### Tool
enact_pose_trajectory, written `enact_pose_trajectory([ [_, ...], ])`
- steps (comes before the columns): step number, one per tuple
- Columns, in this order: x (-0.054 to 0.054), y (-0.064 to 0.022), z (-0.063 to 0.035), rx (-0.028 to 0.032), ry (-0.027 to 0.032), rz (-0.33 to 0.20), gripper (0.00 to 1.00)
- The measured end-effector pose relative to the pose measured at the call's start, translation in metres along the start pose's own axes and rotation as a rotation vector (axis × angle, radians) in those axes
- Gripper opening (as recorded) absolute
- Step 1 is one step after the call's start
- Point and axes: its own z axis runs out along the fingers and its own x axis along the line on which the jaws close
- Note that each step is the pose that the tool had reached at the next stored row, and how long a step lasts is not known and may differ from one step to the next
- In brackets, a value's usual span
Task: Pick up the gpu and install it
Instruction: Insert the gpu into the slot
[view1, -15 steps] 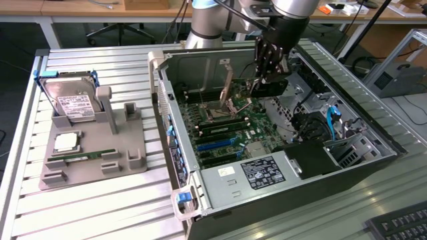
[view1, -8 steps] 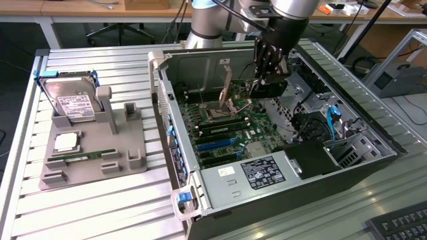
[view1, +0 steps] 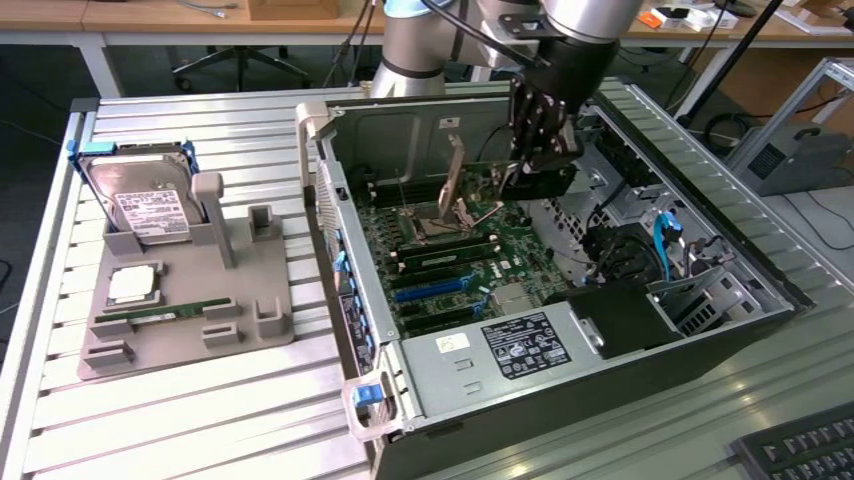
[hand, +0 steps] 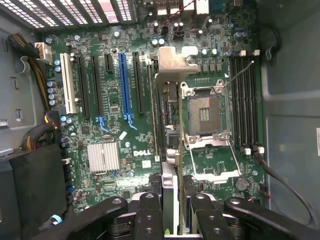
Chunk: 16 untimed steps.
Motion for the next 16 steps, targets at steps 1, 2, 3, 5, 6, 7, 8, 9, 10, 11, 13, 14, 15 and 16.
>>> enact_pose_trajectory([
  [1, 0.0006, 0.0001, 0.0, 0.0, 0.0, 0.0, 0.27],
  [2, 0.001, 0.0002, 0.0, 0.0, 0.0, 0.0, 0.27],
  [3, 0.0017, 0.0003, 0.0, 0.0, 0.0001, 0.0, 0.27],
  [5, 0.0033, 0.0006, 0.0, 0.0, 0.0, 0.0, 0.27],
  [6, 0.0037, 0.0007, 0.0, 0.0, 0.0, 0.0, 0.27],
  [7, 0.0041, 0.0007, 0.0, 0.0, 0.0, 0.0, 0.27],
  [8, 0.0045, 0.0008, 0.0, 0.0, 0.0, 0.0, 0.27],
  [9, 0.0049, 0.0009, 0.0, 0.0, 0.0, 0.0, 0.27],
  [10, 0.0054, 0.001, 0.0, 0.0, 0.0, 0.0, 0.27],
  [11, 0.0058, 0.0011, 0.0001, 0.0, 0.0, 0.0, 0.27],
  [13, 0.0067, 0.0013, 0.0001, 0.0, 0.0001, 0.0, 0.27],
  [14, 0.0072, 0.0015, 0.0001, 0.0, 0.0001, 0.0, 0.27],
  [15, 0.008, 0.0017, 0.0001, -0.0001, 0.0, 0.0, 0.27],
  [16, 0.0085, 0.0018, 0.0001, 0.0, 0.0, 0.0, 0.27],
])
